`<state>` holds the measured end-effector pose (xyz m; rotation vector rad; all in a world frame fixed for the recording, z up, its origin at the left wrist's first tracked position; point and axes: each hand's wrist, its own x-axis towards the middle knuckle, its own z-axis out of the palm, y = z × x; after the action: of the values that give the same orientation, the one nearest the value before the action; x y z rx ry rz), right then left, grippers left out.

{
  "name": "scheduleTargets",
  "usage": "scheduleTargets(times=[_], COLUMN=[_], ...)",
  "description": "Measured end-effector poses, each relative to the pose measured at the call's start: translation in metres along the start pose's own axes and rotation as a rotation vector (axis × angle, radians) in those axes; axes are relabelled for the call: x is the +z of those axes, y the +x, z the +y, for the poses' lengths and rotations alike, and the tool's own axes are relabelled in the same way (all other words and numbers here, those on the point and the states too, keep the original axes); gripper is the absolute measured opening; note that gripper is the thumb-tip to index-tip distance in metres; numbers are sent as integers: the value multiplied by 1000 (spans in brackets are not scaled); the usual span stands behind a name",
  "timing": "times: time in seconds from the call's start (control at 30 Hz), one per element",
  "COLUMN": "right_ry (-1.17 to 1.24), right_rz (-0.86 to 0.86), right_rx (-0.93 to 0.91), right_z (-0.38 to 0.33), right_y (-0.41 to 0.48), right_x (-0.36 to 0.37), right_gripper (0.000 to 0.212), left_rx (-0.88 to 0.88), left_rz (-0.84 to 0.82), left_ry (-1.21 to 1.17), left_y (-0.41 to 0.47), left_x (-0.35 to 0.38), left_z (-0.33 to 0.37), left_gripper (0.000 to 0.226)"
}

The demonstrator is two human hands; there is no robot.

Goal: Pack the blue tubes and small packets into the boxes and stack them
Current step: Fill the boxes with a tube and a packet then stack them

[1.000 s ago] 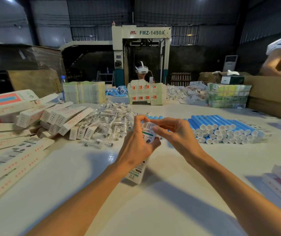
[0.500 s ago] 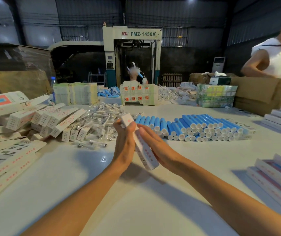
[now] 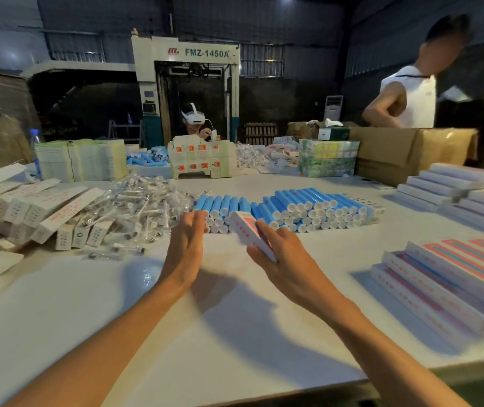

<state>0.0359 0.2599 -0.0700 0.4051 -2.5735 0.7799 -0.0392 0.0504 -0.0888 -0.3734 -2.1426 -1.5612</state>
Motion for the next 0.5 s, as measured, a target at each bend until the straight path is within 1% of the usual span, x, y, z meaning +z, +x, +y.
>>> scheduleTargets(times=[0.1, 0.13, 0.17, 0.3, 0.43, 0.5], right_ry=[-289, -348, -395, -516, -617, -708], right_rz=[13, 2, 0, 48, 74, 85], right_rx=[144, 195, 233, 303, 360, 334], right_z=[37, 48, 57, 80, 94, 94], right_y=[-36, -49, -61, -101, -114, -116], right_x=[-24, -31, -38, -61, -76, -76], right_gripper=[51, 52, 52, 51, 52, 43], left_rx=[103, 134, 161, 300, 333, 329], left_rz=[-54, -77, -104, -234, -312, -353], left_ry=[73, 112, 157, 326, 332, 329], left_y=[3, 3, 2, -6, -9, -10], left_x=[4, 6, 8, 12, 10, 8], left_z=[-7, -8, -10, -14, -13, -13], left_gripper=[18, 12, 10, 19, 25, 24])
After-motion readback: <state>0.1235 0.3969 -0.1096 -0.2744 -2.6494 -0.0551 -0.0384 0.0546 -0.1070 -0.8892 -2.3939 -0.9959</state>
